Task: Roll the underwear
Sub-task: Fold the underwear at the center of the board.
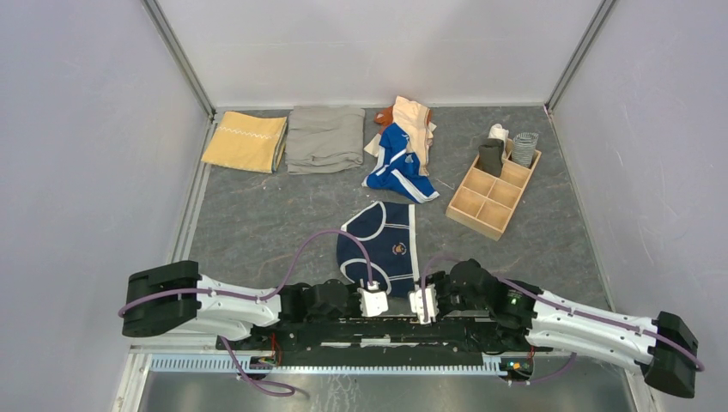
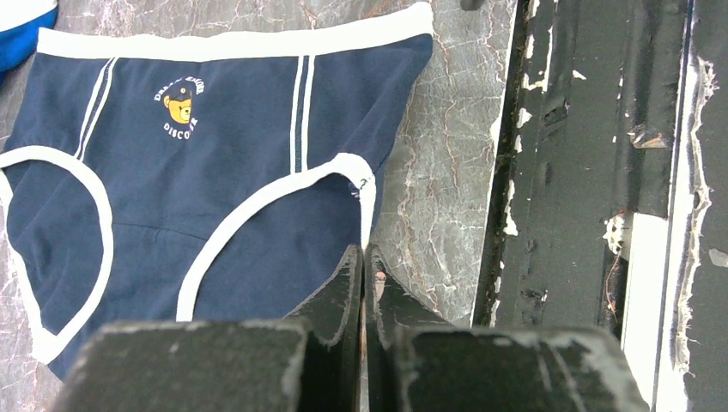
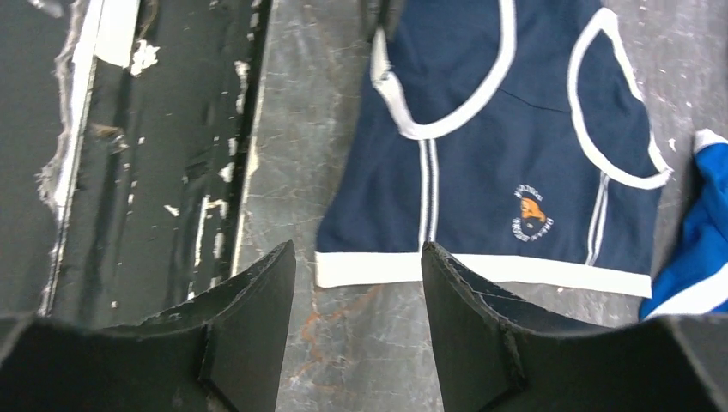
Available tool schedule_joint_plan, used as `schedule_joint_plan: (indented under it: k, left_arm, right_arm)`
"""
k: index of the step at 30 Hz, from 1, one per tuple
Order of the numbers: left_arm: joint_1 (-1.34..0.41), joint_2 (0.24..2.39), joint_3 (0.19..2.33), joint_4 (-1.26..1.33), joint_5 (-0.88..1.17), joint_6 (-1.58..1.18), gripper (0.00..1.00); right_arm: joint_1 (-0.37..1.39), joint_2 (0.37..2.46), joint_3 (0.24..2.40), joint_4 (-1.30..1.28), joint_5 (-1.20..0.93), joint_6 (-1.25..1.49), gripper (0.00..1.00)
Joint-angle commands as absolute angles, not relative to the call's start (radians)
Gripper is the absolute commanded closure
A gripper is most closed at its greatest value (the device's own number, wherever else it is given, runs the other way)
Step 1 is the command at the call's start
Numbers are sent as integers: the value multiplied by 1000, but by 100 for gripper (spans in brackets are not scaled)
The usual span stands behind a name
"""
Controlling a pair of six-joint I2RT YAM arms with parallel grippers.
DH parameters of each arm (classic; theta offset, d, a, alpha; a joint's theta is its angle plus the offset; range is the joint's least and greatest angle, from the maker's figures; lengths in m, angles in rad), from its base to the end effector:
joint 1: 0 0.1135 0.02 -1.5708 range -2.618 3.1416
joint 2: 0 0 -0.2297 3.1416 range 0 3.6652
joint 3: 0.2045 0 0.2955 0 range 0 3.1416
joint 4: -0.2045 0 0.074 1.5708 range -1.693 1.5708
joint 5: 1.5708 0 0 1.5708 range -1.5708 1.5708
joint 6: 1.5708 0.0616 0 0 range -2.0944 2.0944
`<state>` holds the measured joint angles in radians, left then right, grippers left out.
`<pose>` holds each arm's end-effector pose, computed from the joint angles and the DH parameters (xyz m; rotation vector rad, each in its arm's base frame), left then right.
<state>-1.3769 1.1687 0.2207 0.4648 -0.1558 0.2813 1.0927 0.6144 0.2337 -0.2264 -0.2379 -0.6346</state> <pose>0.0608 -0.2602 0.0622 1.4716 1.4818 -0.5179 0.0944 0.2137 0.1177 -1.7627 1.3254 0.5176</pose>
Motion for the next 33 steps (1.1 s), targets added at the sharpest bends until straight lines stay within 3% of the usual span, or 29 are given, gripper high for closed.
schedule_joint_plan:
  k: [1, 13, 26, 30, 33]
  left_arm:
    - [-1380, 1186, 227, 511, -161, 236, 98]
    - [-1380, 1192, 229, 512, -160, 243, 98]
    - [-1381, 1178, 219, 520, -164, 242, 98]
    - [-1381, 1174, 217, 523, -170, 239, 98]
    - [-1380, 1168, 211, 532, -184, 233, 98]
  right_arm:
    - [1175, 655, 207, -165, -132, -668, 39]
    - [1213, 765, 176, -87, 25, -700, 46]
    - [1216, 813, 189, -86, 12, -685, 52]
    - [1217, 831, 192, -90, 11, -678, 61]
    - [1218, 838, 204, -99, 21, -668, 76]
